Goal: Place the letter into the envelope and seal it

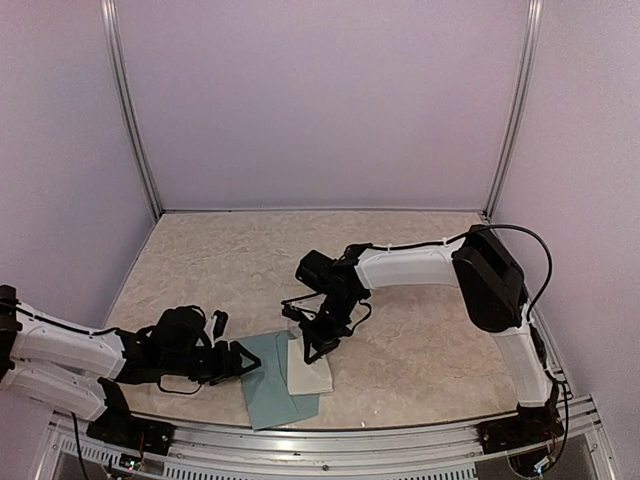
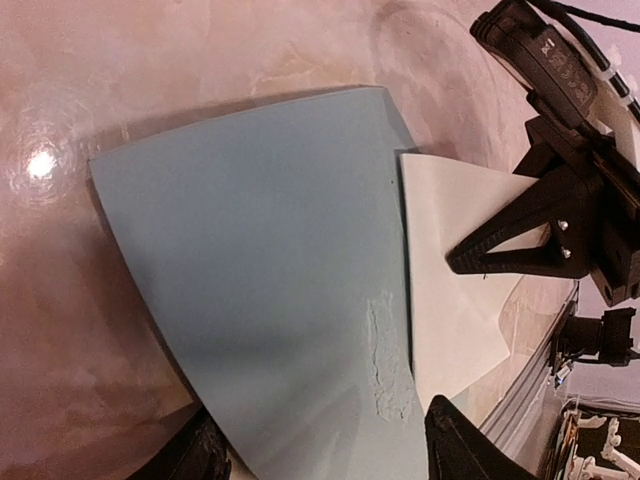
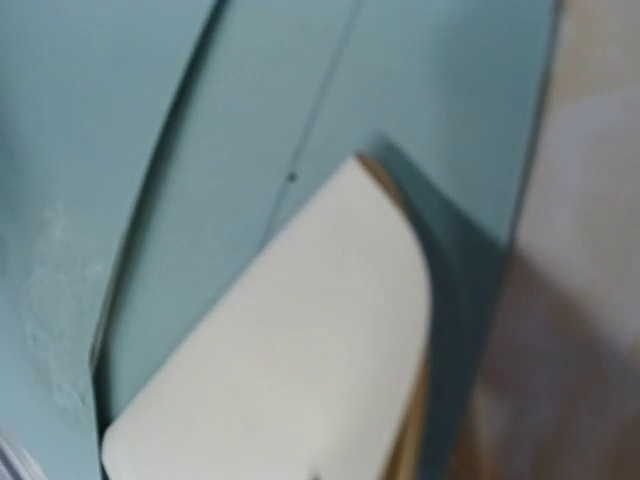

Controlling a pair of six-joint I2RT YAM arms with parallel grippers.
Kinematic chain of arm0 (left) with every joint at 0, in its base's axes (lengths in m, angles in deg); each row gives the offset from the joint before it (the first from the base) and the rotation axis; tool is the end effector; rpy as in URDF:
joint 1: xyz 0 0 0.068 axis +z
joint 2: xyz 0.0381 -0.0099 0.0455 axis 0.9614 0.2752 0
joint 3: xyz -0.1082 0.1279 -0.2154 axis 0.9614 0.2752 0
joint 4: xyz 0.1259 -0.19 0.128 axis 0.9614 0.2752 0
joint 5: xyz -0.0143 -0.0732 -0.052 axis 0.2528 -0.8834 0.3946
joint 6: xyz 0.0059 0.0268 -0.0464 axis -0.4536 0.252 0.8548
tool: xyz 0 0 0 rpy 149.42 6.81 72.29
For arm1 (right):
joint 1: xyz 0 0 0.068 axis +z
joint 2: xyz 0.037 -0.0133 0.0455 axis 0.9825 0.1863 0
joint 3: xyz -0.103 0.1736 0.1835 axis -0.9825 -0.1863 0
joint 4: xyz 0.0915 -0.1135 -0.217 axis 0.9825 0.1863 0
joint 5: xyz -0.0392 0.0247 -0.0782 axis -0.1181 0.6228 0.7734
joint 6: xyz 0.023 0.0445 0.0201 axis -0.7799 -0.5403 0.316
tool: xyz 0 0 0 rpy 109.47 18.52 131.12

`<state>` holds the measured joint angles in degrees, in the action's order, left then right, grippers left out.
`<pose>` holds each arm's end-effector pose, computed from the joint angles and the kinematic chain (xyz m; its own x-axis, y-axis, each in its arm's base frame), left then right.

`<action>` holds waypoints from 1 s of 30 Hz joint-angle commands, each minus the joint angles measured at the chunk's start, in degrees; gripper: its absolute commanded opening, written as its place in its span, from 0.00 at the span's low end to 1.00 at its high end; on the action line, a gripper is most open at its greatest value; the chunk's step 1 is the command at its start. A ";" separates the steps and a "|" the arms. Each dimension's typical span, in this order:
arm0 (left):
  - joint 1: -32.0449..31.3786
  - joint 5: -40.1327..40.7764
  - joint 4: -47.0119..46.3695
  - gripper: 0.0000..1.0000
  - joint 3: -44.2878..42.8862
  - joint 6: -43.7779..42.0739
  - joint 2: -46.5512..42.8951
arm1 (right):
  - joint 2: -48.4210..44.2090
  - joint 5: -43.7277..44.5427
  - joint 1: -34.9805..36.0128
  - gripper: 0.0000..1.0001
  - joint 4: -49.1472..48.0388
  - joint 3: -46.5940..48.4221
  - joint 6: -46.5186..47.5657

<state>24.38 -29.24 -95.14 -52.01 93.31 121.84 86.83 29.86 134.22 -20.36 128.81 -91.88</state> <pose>0.1223 -0.1514 0.1247 -0.9215 -0.1992 -0.3334 0.0871 0.7306 -0.6772 0.2464 0.3824 0.1352 -0.7687 -0.6382 -0.0428 -0.5585 0.6370 0.5313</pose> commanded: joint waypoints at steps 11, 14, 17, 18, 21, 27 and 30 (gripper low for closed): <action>-0.23 -3.86 -3.33 0.52 -1.03 -4.00 5.88 | 5.00 -3.65 0.36 0.00 1.31 3.87 -2.06; -0.32 -4.37 -4.35 0.49 -1.12 -3.98 6.83 | 5.61 -4.66 0.42 0.00 0.79 4.16 -2.15; -0.36 -4.55 -5.10 0.48 -1.18 -4.04 7.47 | 5.96 -5.61 0.49 0.00 0.15 4.25 -2.37; -0.36 -4.68 -5.33 0.47 -1.28 -4.08 7.65 | 5.97 -5.99 0.44 0.00 -0.20 4.34 -2.42; -0.44 -5.39 -6.46 0.46 -1.38 -4.11 8.76 | 5.94 -8.05 0.63 0.00 -1.66 4.25 -2.56; -0.45 -6.02 -8.66 0.46 -1.71 -4.05 10.39 | 5.22 -14.70 0.84 0.00 -7.38 2.27 -3.12; -0.45 -6.30 -10.02 0.46 -1.50 -3.82 10.53 | 4.66 -15.99 0.85 0.00 -10.20 0.69 -3.72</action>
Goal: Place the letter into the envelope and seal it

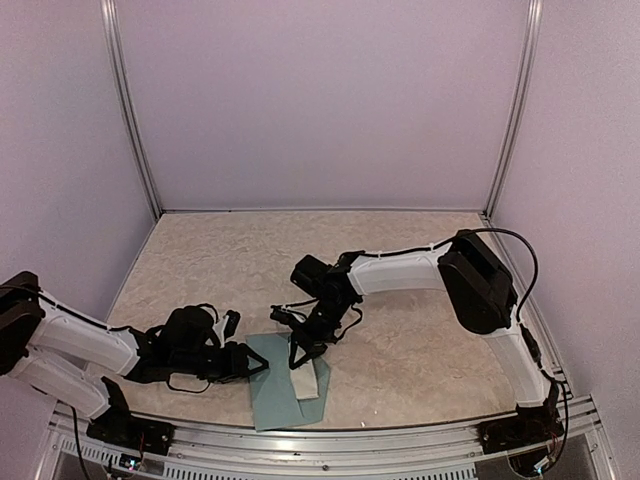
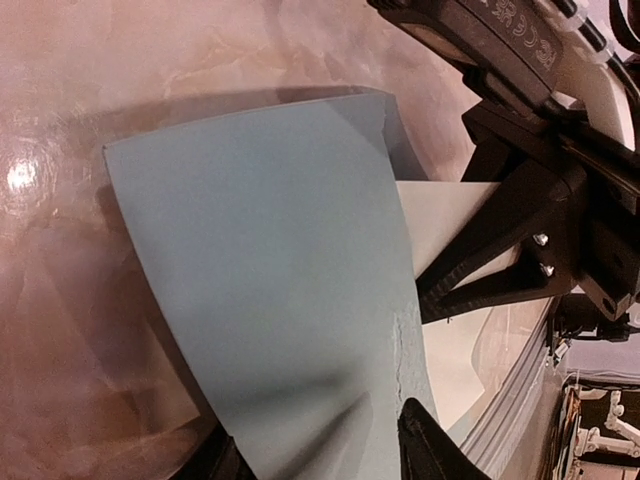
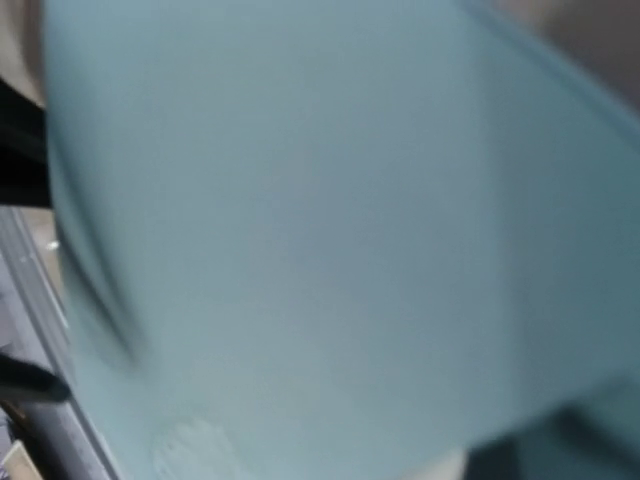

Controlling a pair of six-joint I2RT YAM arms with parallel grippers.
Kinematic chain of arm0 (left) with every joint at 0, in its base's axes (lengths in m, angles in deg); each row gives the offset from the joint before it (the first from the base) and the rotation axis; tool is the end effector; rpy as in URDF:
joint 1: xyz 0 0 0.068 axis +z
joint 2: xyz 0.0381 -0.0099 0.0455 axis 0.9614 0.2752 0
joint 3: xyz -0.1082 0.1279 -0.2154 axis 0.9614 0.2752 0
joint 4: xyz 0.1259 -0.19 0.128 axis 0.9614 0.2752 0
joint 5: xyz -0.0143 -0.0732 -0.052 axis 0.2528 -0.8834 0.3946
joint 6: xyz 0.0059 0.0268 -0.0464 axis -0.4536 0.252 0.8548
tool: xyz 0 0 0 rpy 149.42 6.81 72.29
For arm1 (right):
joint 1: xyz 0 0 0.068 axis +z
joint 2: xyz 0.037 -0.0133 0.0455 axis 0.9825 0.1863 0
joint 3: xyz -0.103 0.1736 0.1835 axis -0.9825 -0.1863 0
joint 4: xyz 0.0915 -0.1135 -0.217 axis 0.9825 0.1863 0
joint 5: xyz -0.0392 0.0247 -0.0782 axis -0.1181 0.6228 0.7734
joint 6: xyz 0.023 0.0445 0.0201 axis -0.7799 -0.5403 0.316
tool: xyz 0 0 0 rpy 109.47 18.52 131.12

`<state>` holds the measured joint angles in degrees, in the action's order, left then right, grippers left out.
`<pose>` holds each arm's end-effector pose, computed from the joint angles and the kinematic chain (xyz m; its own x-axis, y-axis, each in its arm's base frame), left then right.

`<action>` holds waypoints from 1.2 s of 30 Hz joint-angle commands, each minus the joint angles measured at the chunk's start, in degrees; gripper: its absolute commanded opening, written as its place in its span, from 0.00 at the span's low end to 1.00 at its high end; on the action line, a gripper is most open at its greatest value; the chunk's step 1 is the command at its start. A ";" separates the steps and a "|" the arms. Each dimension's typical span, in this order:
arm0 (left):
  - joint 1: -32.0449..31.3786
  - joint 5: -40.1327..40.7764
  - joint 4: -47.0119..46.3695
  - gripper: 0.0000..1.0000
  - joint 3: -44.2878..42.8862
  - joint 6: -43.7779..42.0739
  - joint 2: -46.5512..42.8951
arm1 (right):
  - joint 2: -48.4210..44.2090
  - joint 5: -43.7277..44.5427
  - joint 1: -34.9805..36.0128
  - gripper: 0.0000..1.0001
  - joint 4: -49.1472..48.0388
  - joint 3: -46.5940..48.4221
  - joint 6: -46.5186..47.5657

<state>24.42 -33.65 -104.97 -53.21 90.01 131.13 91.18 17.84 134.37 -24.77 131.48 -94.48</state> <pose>0.1320 -0.1668 0.1150 -0.9297 -0.1235 -0.3470 0.1689 0.6943 -0.6996 0.2497 0.3996 0.1199 -0.7636 -0.6457 -0.0072 -0.4667 0.5442 0.6972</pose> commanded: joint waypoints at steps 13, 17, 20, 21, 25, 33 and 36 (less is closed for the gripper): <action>-0.35 -0.03 -4.06 0.00 4.42 -1.52 -8.88 | -13.79 -0.83 -1.94 0.42 -18.93 -18.64 -8.85; 0.15 -0.01 -5.02 0.00 7.17 -1.52 -15.39 | -19.06 -0.87 -2.03 0.45 -27.79 -27.68 -14.20; 0.58 -1.05 -5.51 0.00 8.96 -1.59 -19.35 | -22.06 -1.91 -1.98 0.44 -36.93 -33.56 -19.01; 0.76 -1.38 -5.59 0.00 9.27 -1.74 -20.33 | -22.58 -2.24 -1.97 0.44 -39.03 -34.86 -20.05; 1.17 -2.91 -5.61 0.00 10.28 -2.13 -21.87 | -21.90 -2.65 -1.32 0.43 -41.60 -35.70 -20.99; 1.36 -3.66 -6.41 0.00 10.43 -2.56 -19.73 | -17.32 0.44 0.14 0.34 -38.65 -32.52 -20.52; 1.45 -3.51 -7.11 0.00 10.53 -2.47 -19.13 | -16.54 0.30 0.87 0.23 -38.21 -31.51 -20.44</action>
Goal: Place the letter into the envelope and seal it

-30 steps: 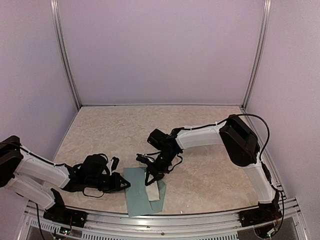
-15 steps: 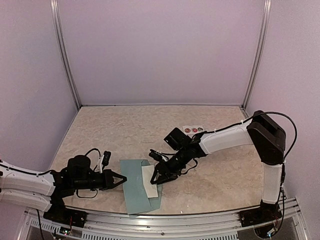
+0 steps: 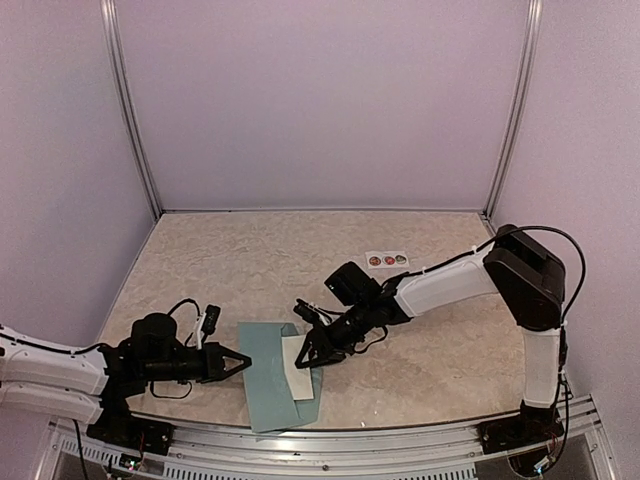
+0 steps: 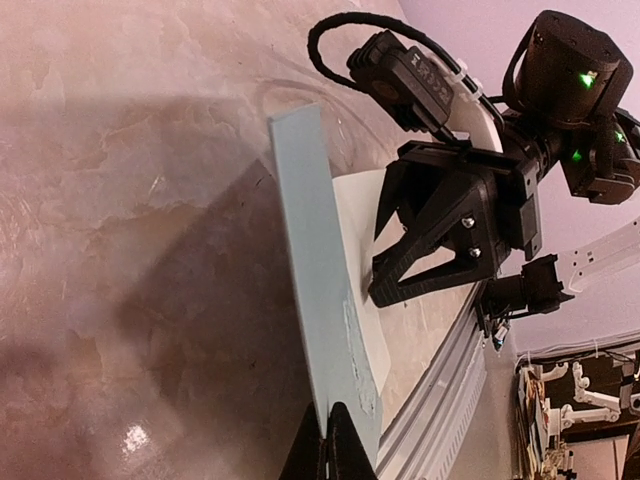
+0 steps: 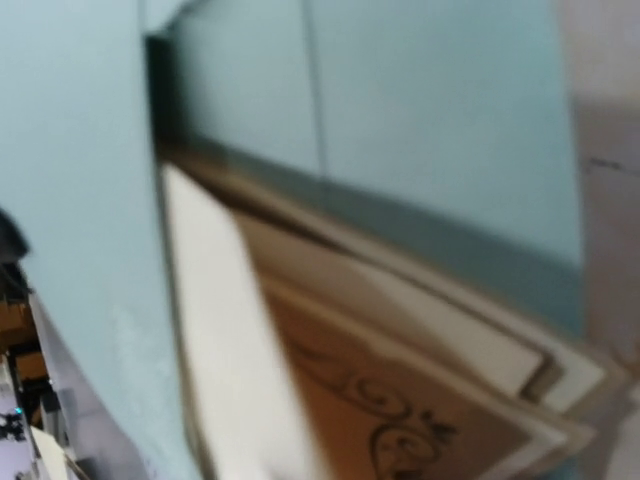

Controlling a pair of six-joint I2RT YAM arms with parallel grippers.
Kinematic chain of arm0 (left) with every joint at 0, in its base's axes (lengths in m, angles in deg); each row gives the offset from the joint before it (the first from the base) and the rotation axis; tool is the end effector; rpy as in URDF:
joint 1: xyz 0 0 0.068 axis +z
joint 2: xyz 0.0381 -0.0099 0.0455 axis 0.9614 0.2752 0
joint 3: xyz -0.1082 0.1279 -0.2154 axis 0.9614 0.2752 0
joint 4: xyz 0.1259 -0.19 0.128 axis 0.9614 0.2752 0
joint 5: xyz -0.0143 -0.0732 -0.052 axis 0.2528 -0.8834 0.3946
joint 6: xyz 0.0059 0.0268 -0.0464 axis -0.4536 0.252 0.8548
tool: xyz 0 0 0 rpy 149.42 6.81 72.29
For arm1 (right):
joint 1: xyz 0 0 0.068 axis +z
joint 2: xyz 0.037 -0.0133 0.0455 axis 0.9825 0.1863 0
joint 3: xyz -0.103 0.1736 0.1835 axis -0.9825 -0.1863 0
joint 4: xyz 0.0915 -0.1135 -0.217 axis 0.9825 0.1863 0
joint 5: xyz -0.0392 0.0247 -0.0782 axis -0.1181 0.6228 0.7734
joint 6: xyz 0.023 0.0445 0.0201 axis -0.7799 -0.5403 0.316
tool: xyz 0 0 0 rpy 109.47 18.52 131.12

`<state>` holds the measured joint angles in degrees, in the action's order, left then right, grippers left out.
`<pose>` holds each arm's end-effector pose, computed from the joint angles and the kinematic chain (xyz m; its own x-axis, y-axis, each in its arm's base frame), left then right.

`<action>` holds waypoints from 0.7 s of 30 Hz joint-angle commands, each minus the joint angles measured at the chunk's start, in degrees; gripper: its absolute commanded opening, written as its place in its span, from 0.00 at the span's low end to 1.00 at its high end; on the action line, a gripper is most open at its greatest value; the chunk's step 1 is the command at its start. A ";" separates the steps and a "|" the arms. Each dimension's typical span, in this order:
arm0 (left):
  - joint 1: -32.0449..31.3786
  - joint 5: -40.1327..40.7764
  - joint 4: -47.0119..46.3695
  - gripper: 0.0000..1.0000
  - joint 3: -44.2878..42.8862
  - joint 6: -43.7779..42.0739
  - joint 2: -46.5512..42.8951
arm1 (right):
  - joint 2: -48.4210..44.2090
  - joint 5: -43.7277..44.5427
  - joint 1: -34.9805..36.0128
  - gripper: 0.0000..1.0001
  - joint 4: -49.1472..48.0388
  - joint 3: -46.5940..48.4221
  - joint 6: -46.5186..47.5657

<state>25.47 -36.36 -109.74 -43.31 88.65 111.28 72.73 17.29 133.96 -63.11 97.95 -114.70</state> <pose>0.1077 -0.1359 0.1348 -0.8662 -0.1753 -0.4679 0.3150 0.5352 -0.7838 0.2166 0.3475 0.1283 -0.8927 -0.4357 -0.1148 -0.3401 0.4845 0.8059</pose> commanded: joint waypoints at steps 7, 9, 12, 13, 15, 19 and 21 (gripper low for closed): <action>0.39 -1.40 -4.57 0.22 0.71 -1.21 4.35 | 3.16 -0.14 2.55 0.00 -2.28 2.74 -1.84; 0.47 -2.04 -5.77 0.22 0.71 -1.22 6.01 | 3.46 -0.45 2.91 0.00 -3.12 2.98 -2.36; 0.48 -2.64 -7.97 0.20 0.71 -1.04 8.61 | 4.05 -1.05 3.33 0.00 -4.24 3.31 -3.27; 0.48 -2.80 -8.63 0.19 0.71 -0.99 9.31 | 4.29 -1.24 3.46 0.00 -4.33 3.35 -3.69; 0.44 -3.23 -9.88 0.18 0.68 -0.81 10.67 | 4.71 -1.51 3.78 0.00 -6.12 3.38 -4.51; 0.39 -4.07 -11.95 0.17 0.53 -0.57 12.62 | 5.57 -1.75 4.46 0.00 -8.38 3.88 -5.76; 0.39 -4.33 -12.70 0.18 0.43 -0.45 13.27 | 6.12 -1.75 4.71 0.00 -8.26 4.60 -5.64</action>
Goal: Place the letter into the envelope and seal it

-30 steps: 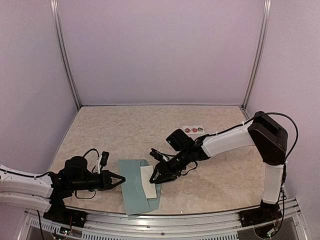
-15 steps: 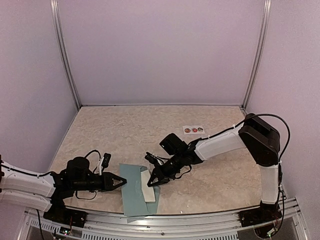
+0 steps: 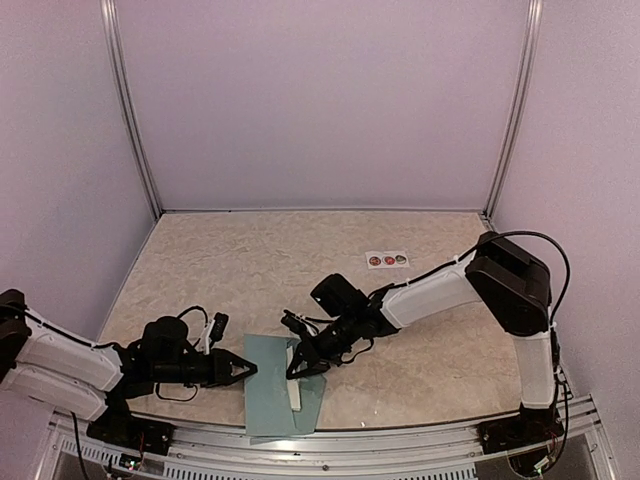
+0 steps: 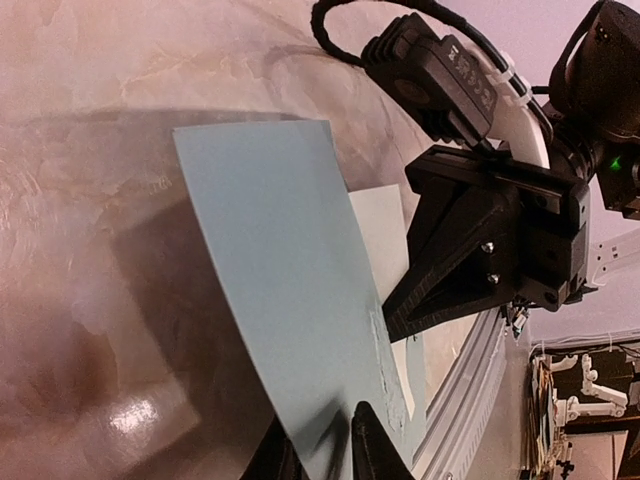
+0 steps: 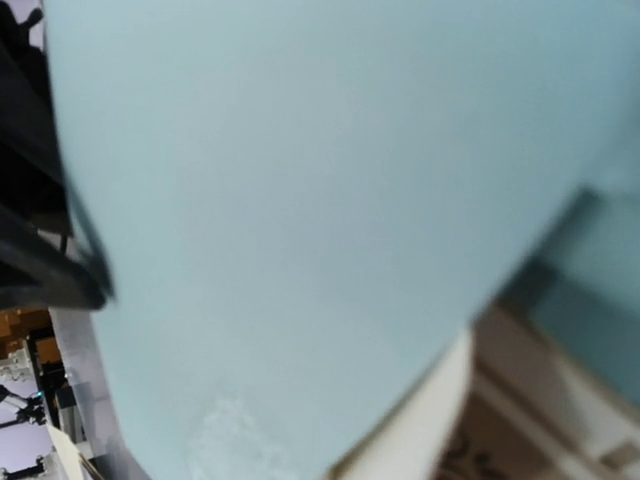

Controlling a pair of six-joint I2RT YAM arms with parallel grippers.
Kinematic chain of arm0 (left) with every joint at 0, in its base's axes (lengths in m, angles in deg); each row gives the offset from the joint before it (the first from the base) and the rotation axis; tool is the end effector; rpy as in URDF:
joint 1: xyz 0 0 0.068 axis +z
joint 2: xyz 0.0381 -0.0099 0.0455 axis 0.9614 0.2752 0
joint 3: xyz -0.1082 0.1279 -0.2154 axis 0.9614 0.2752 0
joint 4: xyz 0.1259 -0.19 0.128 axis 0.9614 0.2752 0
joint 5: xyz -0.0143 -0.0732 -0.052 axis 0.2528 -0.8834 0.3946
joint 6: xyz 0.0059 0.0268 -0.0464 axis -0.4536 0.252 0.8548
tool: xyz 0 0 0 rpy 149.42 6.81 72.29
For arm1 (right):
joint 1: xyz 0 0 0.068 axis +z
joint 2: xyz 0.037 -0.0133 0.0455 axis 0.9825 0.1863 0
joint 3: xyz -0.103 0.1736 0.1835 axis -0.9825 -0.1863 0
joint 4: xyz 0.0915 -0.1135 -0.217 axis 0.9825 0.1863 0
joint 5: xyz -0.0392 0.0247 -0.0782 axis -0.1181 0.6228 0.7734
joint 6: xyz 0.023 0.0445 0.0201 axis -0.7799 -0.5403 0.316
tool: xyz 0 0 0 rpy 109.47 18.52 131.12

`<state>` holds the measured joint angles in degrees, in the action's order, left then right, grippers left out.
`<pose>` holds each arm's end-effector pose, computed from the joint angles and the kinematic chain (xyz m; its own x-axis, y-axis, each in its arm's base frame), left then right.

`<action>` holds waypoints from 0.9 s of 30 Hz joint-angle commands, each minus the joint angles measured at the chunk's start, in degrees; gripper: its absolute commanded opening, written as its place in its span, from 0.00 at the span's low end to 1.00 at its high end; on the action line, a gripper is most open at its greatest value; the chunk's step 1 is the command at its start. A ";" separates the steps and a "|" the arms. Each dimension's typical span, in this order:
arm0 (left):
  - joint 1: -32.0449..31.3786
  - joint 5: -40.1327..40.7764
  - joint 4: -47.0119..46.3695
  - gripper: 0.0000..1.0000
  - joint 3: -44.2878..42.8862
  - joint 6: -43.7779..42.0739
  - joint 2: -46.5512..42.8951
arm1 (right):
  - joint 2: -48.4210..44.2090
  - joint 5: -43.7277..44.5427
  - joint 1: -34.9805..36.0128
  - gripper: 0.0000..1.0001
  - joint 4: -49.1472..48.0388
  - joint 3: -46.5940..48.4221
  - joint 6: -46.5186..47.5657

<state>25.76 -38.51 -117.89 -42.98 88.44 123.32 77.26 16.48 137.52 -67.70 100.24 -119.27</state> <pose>0.1126 -0.1419 0.1140 -0.8969 -0.1288 -0.4230 0.2857 0.5614 -0.7767 0.2024 0.3737 0.1130 -0.8858 -0.4571 -0.0796 -0.3139 0.4640 0.8284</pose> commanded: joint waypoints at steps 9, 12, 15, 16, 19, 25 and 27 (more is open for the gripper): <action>0.19 -0.85 -1.04 0.00 -0.57 -1.01 2.27 | -1.89 4.19 0.85 0.09 3.09 2.19 1.10; 0.19 -0.42 -0.65 0.00 -0.16 -1.09 1.04 | -4.91 7.85 0.62 0.28 5.76 0.35 0.68; 0.19 -0.50 -0.48 0.00 -0.17 -1.26 0.44 | -6.29 11.70 0.69 0.35 9.14 -0.46 -0.40; 0.21 -0.60 -0.50 0.00 -0.23 -1.29 0.38 | -6.28 12.36 0.73 0.35 9.75 -0.55 -0.72; 0.28 -0.75 -0.67 0.00 -0.35 -1.40 0.53 | -5.23 12.81 0.75 0.32 10.15 -0.40 -1.29; 0.37 -1.56 -1.38 0.00 -1.05 -1.88 2.26 | -1.94 11.46 0.99 0.27 10.41 2.05 -1.80; 0.37 -1.98 -1.93 0.02 -1.30 -2.03 3.25 | -1.11 10.79 1.05 0.27 9.94 2.46 -2.11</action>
<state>25.84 -39.58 -119.07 -43.05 88.26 125.01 73.54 27.43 138.18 -58.93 101.01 -120.53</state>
